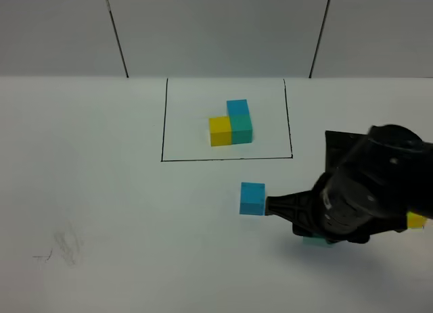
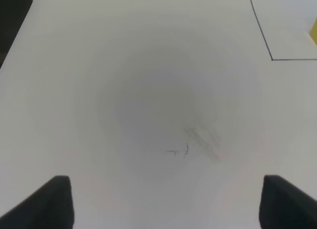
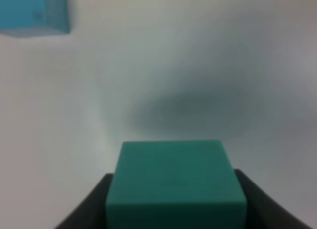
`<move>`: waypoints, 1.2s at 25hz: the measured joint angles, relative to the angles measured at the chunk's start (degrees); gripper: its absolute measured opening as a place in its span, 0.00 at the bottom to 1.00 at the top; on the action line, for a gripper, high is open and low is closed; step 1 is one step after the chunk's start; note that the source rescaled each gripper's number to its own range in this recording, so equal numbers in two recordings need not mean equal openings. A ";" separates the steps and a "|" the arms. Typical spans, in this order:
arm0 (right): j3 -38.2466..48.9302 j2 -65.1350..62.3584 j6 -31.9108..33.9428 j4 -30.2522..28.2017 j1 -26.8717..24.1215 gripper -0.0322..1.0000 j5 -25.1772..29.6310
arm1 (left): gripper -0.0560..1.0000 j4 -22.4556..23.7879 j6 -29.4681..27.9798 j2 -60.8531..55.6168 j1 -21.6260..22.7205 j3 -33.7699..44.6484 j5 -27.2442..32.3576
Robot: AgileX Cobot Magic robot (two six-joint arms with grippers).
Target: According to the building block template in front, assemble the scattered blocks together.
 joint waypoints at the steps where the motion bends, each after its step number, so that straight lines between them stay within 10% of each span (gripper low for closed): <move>1: -2.42 2.27 0.27 0.26 0.06 0.31 1.63 | 0.72 0.00 0.00 0.00 0.00 0.00 0.00; 30: -19.82 24.10 2.62 -1.77 6.88 0.31 -0.34 | 0.72 0.00 0.00 0.00 0.00 0.00 0.00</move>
